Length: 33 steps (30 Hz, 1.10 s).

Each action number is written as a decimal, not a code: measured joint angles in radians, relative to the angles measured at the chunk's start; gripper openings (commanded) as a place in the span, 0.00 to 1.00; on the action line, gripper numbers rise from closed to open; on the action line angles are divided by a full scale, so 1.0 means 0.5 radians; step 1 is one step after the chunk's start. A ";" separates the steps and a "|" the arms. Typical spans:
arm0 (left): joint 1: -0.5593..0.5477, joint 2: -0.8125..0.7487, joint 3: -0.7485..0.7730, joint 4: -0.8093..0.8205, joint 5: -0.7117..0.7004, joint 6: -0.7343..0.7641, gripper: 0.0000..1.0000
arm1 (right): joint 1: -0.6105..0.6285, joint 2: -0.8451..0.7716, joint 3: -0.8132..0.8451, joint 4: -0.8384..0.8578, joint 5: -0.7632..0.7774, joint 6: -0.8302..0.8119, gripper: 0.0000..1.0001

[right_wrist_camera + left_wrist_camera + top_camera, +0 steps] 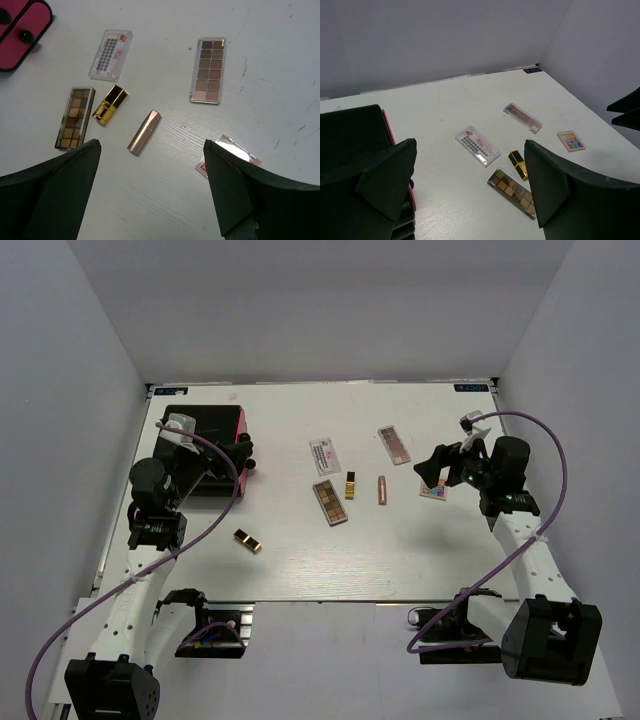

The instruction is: Organize the makeup

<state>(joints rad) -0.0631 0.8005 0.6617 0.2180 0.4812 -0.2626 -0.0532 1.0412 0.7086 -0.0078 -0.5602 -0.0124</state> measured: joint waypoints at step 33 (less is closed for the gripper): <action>0.031 0.255 0.138 -0.484 -1.116 -0.067 0.88 | 1.051 1.993 1.978 -0.243 -0.335 0.307 0.74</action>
<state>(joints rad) -0.0475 0.9279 0.7307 -0.0242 -0.0769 -0.2962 0.4725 2.0377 1.6974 -0.1295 -0.7277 0.1413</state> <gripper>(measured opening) 0.849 0.677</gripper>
